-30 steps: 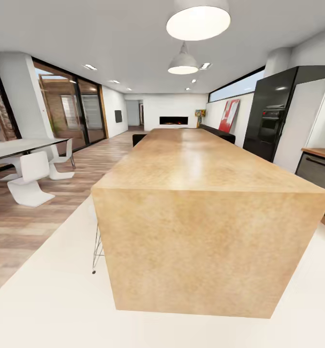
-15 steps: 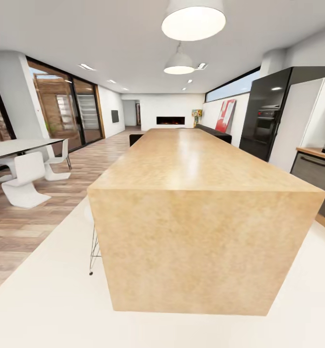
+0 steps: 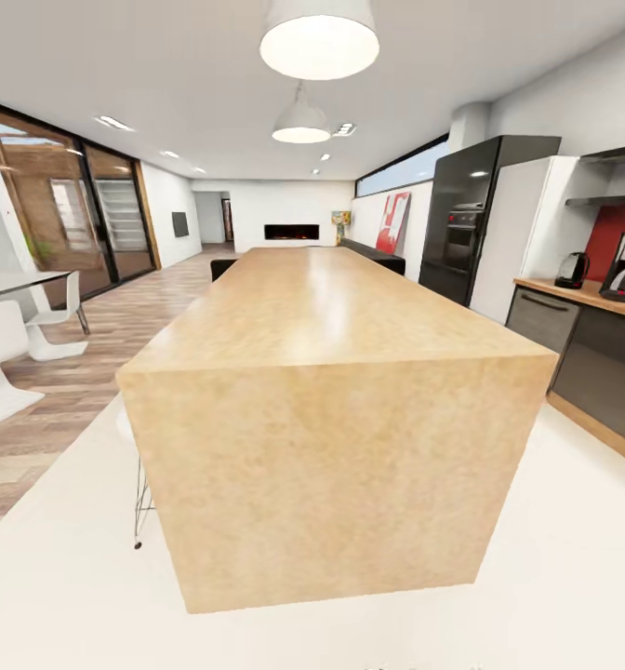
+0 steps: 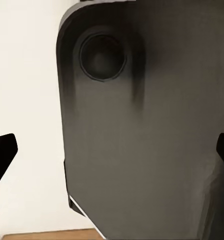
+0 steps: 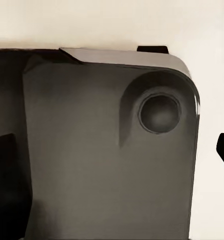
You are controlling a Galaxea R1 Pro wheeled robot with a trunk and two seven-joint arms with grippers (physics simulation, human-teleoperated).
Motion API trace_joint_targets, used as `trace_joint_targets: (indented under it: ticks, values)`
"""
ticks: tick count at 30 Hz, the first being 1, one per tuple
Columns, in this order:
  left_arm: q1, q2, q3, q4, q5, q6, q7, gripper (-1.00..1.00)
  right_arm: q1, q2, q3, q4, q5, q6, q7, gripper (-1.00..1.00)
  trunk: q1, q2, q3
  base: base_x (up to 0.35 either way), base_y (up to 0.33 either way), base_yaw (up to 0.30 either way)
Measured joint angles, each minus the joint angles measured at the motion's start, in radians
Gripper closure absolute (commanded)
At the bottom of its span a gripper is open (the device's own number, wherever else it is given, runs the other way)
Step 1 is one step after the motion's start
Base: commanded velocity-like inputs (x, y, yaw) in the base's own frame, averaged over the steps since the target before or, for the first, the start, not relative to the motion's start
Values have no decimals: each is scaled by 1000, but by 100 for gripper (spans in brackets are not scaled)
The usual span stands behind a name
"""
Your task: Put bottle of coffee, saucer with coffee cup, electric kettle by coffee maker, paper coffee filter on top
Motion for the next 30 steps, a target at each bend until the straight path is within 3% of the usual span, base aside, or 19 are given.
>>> trace_joint_targets:
  ticks: [1, 2, 3, 9, 14, 30]
  values:
    - [-1, 0, 0, -1, -1, -128, 0, -100, 0, -7, 0, -55, 1, 0, -1, -100, 0, 0, 0, 0, 0, -271]
    - [-1, 2, 0, -2, 0, -193, 0, -100, 0, -35, -2, -78, -1, 1, -1, -100, 0, 0, 0, 0, 0, -275]
    - [-1, 1, 0, -2, 0, -200, 0, -100, 0, -40, -1, -79, -2, 0, -1, -100, 0, 0, 0, 0, 0, -278]
    - [-1, 0, 6, -1, 3, -209, 0, -100, 0, -58, -16, -80, -2, -1, -2, -100, 0, 0, 0, 0, 0, -283]
    - [-1, -2, 4, 1, 0, -209, -7, -100, 0, -59, -87, -79, -2, 0, 2, -100, 0, 0, 0, 0, 0, -285]
    - [-1, -5, 7, 2, 3, -199, -10, -100, 0, -57, -100, -77, -5, 0, 4, -100, -61, 112, 50, 0, 0, -285]
